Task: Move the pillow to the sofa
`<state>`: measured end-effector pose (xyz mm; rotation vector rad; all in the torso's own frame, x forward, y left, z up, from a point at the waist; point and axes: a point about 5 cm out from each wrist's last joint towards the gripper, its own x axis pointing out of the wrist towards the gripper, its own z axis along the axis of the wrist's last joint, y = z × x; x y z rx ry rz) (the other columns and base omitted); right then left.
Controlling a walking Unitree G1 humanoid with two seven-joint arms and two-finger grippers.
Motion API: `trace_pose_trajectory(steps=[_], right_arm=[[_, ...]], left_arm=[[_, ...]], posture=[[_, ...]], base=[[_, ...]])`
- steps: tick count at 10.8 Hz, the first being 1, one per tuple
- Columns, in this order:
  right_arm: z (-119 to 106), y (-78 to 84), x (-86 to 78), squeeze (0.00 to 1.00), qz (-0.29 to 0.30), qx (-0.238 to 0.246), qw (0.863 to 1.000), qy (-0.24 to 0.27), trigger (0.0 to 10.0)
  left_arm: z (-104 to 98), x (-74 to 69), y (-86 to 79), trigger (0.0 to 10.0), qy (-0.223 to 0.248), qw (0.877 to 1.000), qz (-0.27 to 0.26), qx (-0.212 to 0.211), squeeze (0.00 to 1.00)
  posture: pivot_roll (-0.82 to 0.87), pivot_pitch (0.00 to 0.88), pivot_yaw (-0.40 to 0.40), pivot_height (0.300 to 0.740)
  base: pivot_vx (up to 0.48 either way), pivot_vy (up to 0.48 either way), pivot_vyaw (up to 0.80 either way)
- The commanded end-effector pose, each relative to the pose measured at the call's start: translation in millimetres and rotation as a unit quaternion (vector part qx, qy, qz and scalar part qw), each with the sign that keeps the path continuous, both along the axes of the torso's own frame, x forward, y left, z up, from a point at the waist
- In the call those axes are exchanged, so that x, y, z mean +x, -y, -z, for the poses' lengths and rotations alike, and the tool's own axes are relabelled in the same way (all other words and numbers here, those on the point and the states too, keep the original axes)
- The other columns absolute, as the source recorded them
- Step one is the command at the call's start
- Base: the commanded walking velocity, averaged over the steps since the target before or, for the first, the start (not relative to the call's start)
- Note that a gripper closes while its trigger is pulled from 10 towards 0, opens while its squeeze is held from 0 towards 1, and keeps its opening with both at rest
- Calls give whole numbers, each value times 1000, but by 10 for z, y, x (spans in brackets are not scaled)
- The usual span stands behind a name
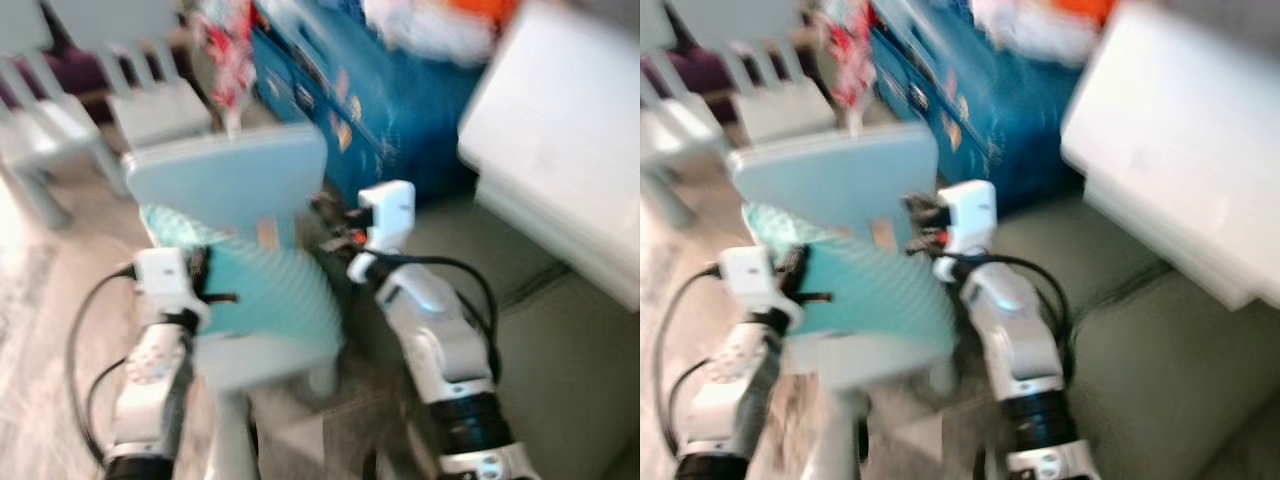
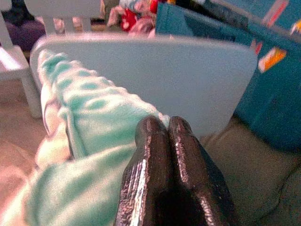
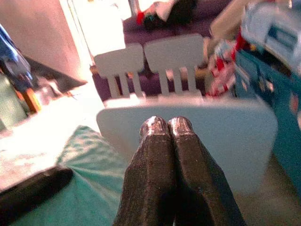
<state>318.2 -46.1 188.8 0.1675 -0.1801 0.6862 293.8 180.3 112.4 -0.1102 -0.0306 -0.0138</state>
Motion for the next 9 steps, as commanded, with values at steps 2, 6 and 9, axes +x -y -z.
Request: trace_pose_trajectory(steps=[2, 6, 9], right_arm=[[-43, 40, -16, 0, -1, -2, 1000, 8, 10000], [-55, 42, -37, 0, -6, -6, 1000, 11, 10000], [-80, 28, -51, 0, -15, 5, 1000, 14, 10000]], left_arm=[[111, -7, 63, 10000, -29, 1000, 5, -1, 0], [160, -7, 107, 10000, -41, 999, 11, -9, 0], [168, -4, 99, 10000, -41, 999, 12, -16, 0]], posture=[[-80, 70, -37, 740], [-87, 70, -40, 740], [-87, 64, -39, 740]], base=[[0, 0, 0], [0, 0, 0], [0, 0, 0]])
